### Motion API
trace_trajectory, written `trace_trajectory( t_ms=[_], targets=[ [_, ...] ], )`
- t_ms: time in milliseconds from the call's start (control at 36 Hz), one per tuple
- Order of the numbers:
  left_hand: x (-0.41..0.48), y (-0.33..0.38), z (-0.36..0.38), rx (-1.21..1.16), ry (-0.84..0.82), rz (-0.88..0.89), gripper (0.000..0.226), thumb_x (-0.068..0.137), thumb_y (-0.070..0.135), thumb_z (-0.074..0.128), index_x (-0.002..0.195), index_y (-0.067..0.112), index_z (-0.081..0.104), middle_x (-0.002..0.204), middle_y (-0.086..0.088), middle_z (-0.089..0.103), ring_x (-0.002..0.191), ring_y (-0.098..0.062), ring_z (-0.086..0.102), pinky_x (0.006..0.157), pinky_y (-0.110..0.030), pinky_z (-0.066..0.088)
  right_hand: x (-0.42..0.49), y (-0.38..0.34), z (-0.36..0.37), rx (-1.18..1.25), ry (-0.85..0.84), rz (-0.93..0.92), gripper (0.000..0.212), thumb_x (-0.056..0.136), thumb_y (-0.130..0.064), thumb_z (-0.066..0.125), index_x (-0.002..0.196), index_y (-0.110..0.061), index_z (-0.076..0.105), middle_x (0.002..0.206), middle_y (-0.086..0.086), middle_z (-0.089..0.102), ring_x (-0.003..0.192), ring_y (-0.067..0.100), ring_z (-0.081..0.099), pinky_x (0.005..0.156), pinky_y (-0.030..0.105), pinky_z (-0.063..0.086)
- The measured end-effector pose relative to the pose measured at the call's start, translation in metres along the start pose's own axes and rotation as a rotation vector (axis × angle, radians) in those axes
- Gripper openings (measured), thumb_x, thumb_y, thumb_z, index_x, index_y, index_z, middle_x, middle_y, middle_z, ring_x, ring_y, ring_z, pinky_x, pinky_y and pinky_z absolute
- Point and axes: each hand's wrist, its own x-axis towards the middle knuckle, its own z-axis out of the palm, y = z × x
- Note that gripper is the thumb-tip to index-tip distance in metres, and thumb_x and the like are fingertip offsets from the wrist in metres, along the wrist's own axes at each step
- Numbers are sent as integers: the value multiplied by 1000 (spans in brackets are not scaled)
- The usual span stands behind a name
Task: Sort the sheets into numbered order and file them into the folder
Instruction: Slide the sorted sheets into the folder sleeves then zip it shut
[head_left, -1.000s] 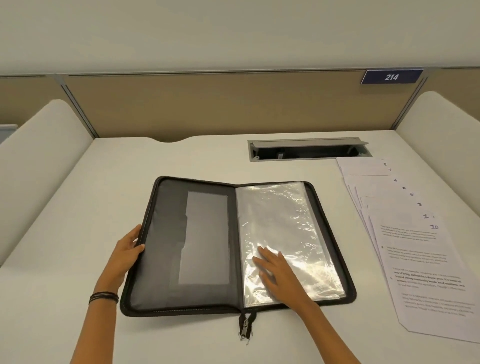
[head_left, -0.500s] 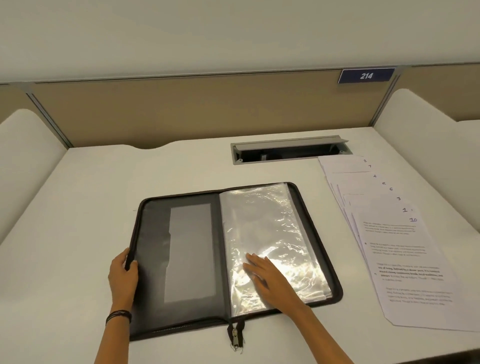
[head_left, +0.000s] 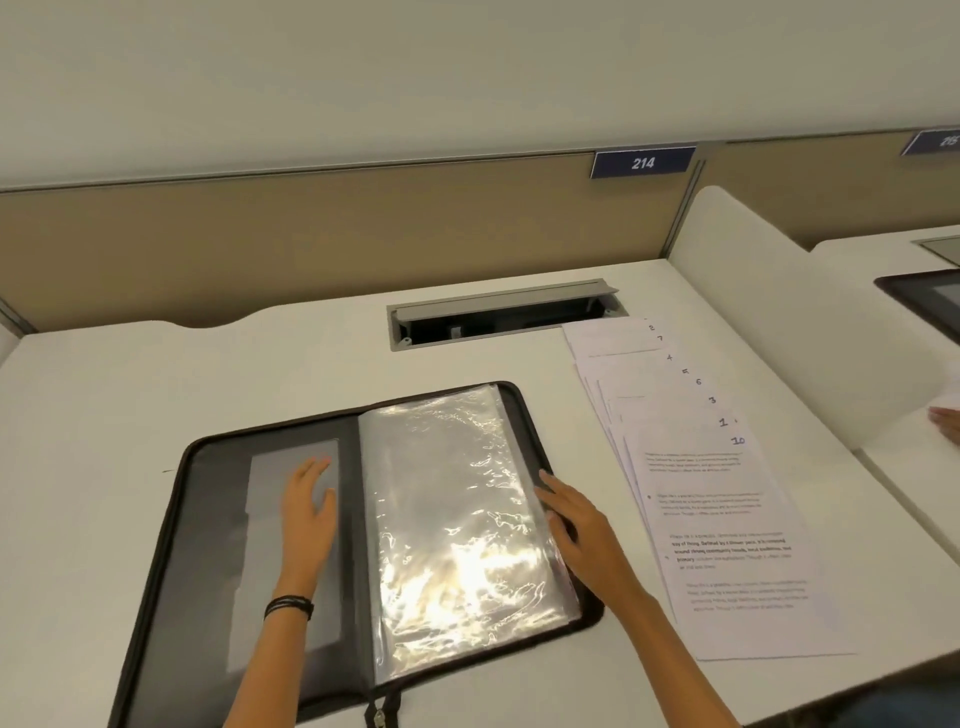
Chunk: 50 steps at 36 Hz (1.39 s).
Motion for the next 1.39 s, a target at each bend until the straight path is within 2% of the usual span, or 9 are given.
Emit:
trace_trajectory(
  t_ms=[194,306,444,639,722,889,1111,1222,1389],
  targets=[
    [-4,41,77,13,-171,159,37,95,-1,50,130,10,54,143,-12,42,135,-29,34,113,-40,25,-3,34,-54,-121,191,-14,43,93,-2,52,130,-24,51,141,-9,43,131,-15,29,110,8,18],
    [-13,68,118,-7,-280,219,38,97,6,48,133,20,50,146,-5,38,136,-22,31,111,-29,22,-7,54,-82,-219,287,-20,41,88,-5,57,127,-16,57,136,-3,48,133,-8,28,111,8,11],
    [-24,98,163,-5,-417,281,41,98,7,46,135,27,45,149,-1,35,139,-19,26,112,-27,20,-13,85,-104,-83,259,97,46,93,1,51,130,-25,49,142,2,46,130,-10,33,109,7,20],
    [-35,127,215,23,-611,322,45,99,11,47,141,24,39,152,1,28,139,-10,21,110,-18,16,-10,114,-131,-71,208,187,43,95,-2,50,130,-26,49,144,-5,41,133,7,37,110,18,28],
    [-38,130,234,51,-657,330,45,100,13,45,142,25,37,153,4,27,138,-5,19,109,-15,13,-6,126,-138,-92,167,223,41,95,-3,49,132,-22,51,144,-7,40,134,8,36,105,6,23],
    [-40,136,270,75,-699,312,47,100,14,45,145,23,34,154,2,26,142,-12,21,108,-12,12,2,150,-144,-111,79,243,40,96,-7,49,134,-19,50,143,-11,34,135,11,35,112,24,24],
    [-40,150,309,-22,-698,197,48,99,10,47,144,15,33,153,-4,29,141,-17,27,110,-14,15,0,172,-140,-70,26,193,41,97,-6,47,135,-21,48,145,-9,35,137,10,30,116,28,23],
    [-46,152,322,-143,-580,64,53,98,12,50,147,12,28,152,1,27,138,-7,24,109,-12,15,-6,180,-133,-91,52,161,40,95,-15,42,134,-21,49,147,-5,37,138,10,31,112,10,14],
    [-54,150,333,-192,-508,22,53,99,14,48,147,18,25,151,7,22,140,-4,11,114,-21,9,-5,185,-130,-108,90,150,42,94,-1,49,133,-16,54,145,-5,41,136,7,33,111,9,17]
  ],
)
